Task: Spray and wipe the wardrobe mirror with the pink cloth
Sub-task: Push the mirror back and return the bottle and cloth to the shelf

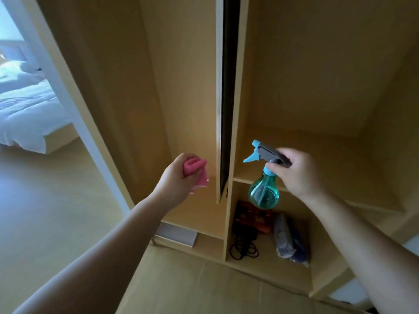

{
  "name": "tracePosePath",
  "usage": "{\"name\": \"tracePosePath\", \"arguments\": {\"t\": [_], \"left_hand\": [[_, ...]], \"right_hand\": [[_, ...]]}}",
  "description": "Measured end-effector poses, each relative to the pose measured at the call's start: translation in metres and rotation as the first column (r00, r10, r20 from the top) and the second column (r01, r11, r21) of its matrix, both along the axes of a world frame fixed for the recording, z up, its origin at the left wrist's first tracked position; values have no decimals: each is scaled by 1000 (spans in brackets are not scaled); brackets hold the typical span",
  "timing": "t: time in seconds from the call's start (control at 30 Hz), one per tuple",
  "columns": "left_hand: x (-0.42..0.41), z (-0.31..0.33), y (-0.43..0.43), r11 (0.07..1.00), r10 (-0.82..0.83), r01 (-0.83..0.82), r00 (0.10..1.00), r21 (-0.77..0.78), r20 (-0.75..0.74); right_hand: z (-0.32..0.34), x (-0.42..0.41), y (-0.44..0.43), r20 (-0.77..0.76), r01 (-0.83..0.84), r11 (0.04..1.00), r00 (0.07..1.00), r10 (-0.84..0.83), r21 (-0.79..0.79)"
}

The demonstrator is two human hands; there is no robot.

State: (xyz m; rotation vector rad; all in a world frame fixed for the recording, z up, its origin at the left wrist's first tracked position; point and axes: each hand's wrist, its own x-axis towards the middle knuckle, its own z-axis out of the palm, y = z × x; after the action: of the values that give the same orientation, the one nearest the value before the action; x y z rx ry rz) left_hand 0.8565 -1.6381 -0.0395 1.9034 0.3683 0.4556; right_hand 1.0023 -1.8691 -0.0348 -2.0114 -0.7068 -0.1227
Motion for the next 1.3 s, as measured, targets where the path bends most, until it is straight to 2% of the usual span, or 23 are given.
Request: {"name": "tracePosePath", "arguments": {"t": [0.23, 0.57, 0.97, 1.17, 1.3], "left_hand": [[-58, -6, 60, 997, 82, -82, 997, 5, 13], [-49, -31, 116, 982, 186, -186, 983, -14, -3], [-17, -41, 190, 989, 145, -144, 989, 35, -31], [1, -62, 251, 999, 27, -26, 999, 27, -44], [17, -90, 300, 995, -98, 97, 992, -15, -77]], "right_hand": [[-7, -55, 69, -25, -119, 990, 992, 121, 73], [-33, -36, 149, -3, -275, 961, 961, 275, 30], [-40, -16, 223, 26, -232, 973, 972, 233, -13], [-70, -24, 266, -13, -132, 991, 991, 132, -34], [-100, -37, 303, -68, 0, 1000, 998, -2, -32]]}}
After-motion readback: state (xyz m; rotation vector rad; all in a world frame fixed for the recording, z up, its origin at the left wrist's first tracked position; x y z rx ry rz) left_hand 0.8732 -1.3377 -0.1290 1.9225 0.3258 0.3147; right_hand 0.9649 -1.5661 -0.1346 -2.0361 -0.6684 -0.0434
